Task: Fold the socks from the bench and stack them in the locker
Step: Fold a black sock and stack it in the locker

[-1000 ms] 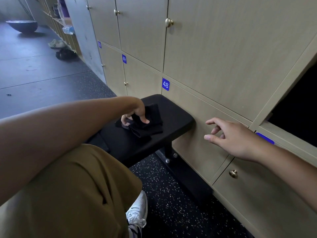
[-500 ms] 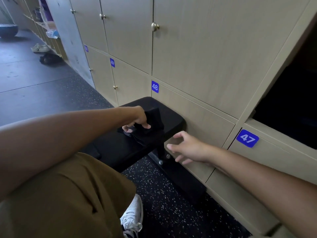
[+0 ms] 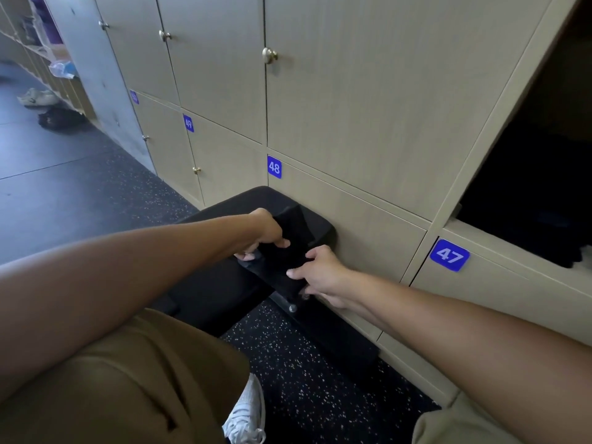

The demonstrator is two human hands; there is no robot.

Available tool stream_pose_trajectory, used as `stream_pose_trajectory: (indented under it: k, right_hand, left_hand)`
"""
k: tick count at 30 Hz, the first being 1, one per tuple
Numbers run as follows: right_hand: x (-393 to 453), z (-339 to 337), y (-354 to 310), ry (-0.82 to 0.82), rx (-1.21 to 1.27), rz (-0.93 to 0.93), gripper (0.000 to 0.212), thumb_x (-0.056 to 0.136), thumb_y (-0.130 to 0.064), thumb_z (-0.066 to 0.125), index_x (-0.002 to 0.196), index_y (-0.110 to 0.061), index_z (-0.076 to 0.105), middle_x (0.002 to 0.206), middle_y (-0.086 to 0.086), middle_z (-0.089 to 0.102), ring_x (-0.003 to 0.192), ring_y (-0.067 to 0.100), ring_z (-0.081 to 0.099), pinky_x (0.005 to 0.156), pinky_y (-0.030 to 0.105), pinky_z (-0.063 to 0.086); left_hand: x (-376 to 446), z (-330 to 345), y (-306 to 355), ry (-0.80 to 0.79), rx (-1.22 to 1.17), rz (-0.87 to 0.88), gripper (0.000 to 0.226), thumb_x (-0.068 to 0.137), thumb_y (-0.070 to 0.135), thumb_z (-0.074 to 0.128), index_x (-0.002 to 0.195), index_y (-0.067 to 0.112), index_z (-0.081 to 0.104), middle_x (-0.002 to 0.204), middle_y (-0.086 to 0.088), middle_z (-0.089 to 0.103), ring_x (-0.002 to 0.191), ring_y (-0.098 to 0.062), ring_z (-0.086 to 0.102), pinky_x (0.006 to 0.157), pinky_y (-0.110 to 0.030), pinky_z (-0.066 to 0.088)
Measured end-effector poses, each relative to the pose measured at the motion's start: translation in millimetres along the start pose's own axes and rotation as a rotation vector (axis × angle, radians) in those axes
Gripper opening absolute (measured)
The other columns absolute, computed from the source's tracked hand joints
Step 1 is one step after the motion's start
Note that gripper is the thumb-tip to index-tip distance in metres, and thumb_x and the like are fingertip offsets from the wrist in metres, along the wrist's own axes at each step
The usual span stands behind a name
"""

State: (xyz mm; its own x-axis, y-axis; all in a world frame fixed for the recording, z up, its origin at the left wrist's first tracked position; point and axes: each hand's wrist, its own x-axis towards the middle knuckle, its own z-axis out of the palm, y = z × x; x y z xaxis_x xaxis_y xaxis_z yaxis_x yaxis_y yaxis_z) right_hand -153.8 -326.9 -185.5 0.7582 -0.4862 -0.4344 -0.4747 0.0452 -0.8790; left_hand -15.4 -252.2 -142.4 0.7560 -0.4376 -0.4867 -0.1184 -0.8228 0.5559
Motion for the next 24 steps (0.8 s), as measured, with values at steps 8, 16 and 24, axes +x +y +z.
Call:
stream_pose_trajectory:
  k: [8,16,24]
  right_hand:
    - [-5,-44,0,0.14,-0.235,-0.208,0.03,0.09,-0.009,0.07,0.096,-0.024,0.046,0.098,0.01,0.067,0.087,0.025,0.061,0.087,0.046,0.054]
    - [-47,-116,-7,0.249,-0.598,-0.476,0.017,0.099,-0.017,0.062,0.104,-0.028,0.05,0.105,-0.008,0.065,0.096,0.007,0.061,0.076,0.02,0.048]
    - [-98,-168,-27,0.402,-0.508,-0.577,0.026,0.097,-0.016,0.062,0.084,-0.035,0.048,0.085,-0.002,0.06,0.081,0.02,0.057,0.075,0.038,0.049]
  left_hand:
    - [-14,-30,13,0.037,-0.314,0.263,0.038,0.086,0.016,0.079,0.12,0.011,0.064,0.094,-0.006,0.068,0.076,-0.017,0.063,0.057,-0.024,0.049]
    - [-20,-28,22,0.019,-0.351,0.39,0.024,0.081,0.014,0.083,0.102,0.011,0.073,0.086,-0.004,0.075,0.075,-0.017,0.071,0.055,-0.022,0.053]
    - [-57,-30,47,-0.034,-0.4,0.507,0.022,0.082,0.011,0.082,0.103,0.009,0.074,0.09,-0.008,0.08,0.077,-0.023,0.077,0.065,-0.031,0.059]
